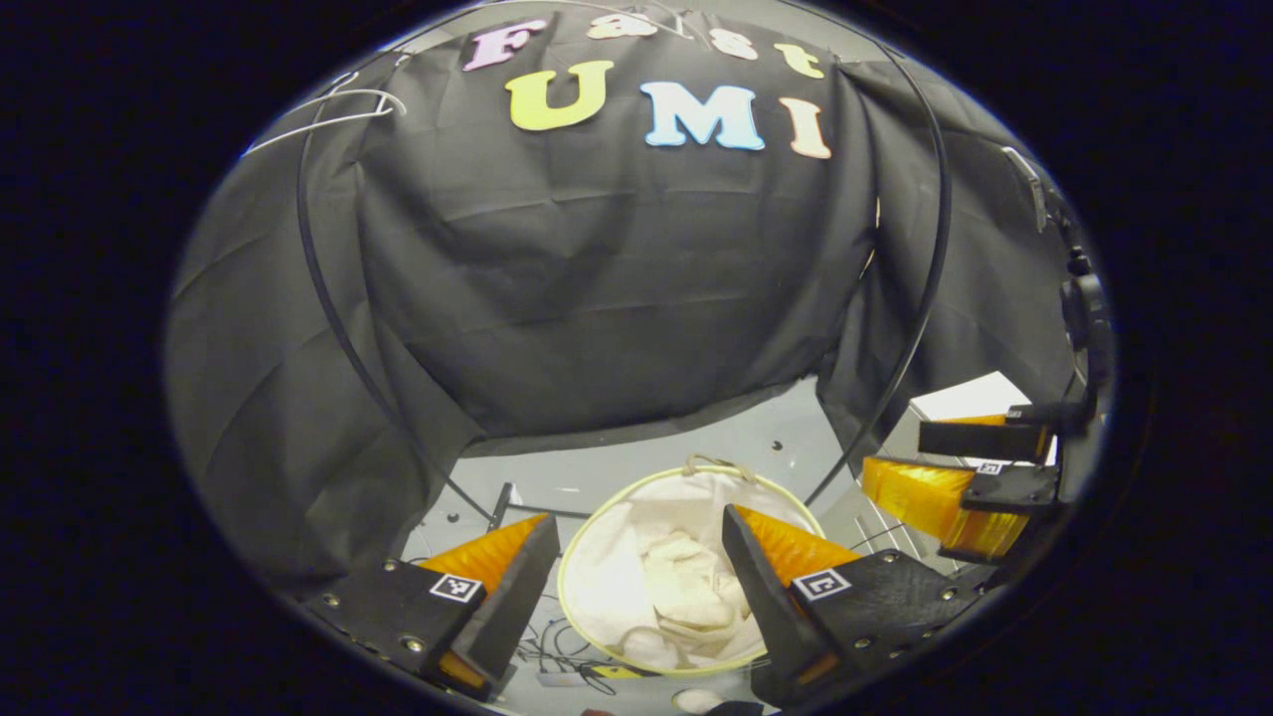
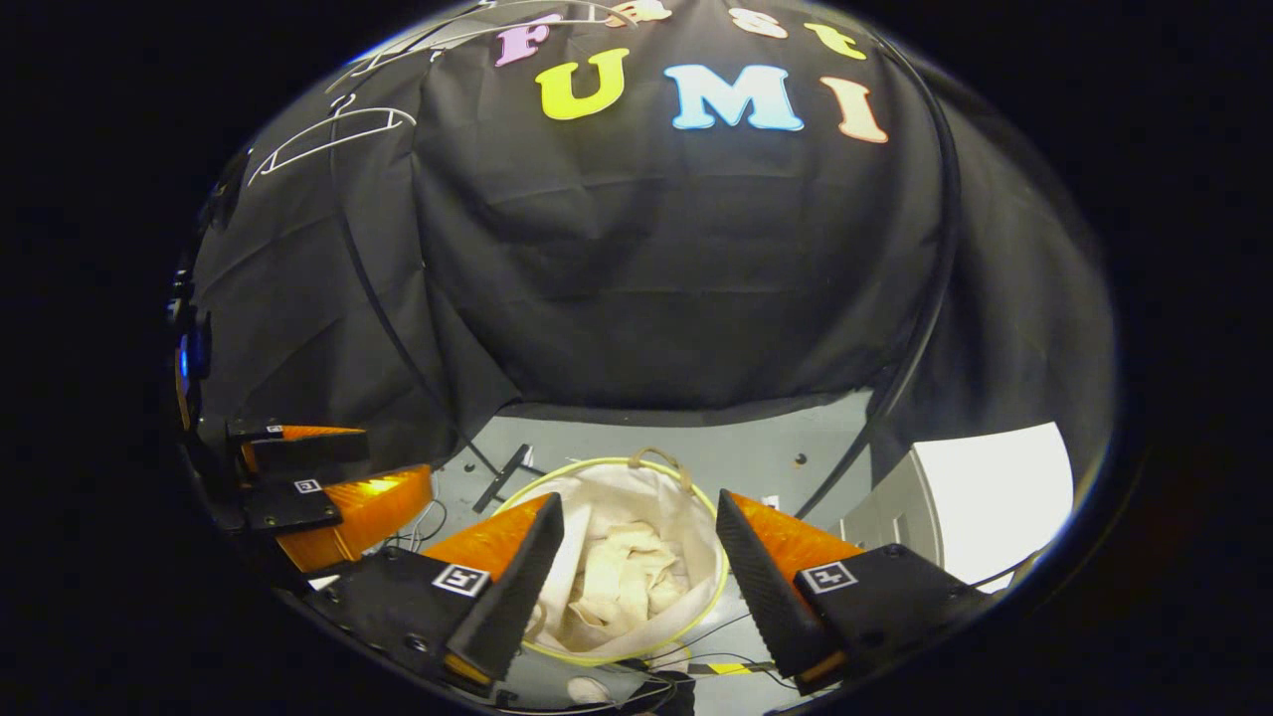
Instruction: Grasp the clothes on the hanger with both hands and then place them into the laundry hamper below.
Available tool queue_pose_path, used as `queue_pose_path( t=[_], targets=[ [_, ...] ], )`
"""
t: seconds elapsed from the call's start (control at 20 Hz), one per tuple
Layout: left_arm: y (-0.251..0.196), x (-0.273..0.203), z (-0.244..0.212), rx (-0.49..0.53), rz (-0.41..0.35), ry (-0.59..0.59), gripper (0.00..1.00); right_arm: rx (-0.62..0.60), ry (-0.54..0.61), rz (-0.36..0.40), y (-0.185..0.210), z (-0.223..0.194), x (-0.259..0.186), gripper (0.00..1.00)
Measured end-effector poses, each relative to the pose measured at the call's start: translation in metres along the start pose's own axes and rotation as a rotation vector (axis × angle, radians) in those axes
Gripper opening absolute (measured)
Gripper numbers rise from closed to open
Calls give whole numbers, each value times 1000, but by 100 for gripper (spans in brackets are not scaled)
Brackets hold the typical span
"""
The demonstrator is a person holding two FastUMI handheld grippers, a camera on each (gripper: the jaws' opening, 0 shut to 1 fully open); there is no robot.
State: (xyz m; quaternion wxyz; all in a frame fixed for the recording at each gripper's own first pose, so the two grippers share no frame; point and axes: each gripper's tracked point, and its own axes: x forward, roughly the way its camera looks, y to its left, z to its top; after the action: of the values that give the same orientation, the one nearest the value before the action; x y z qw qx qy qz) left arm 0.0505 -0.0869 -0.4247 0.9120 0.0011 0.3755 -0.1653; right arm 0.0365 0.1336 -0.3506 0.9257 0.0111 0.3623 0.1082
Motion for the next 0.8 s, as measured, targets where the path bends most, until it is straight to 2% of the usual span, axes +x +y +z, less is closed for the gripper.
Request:
queue_pose_path(
  t=[0.35, 0.6, 0.8],
  targets=[
    [27, -82, 65, 30, 33, -164, 98, 16, -155, -58, -3, 65, -71, 99],
    [42, -144, 116, -5, 69, -316, 98, 5, -318, -104, -16, 114, -134, 98],
    [46, -207, 163, 17, 95, -455, 97, -1, -424, -134, -29, 142, -183, 98]
  ],
)
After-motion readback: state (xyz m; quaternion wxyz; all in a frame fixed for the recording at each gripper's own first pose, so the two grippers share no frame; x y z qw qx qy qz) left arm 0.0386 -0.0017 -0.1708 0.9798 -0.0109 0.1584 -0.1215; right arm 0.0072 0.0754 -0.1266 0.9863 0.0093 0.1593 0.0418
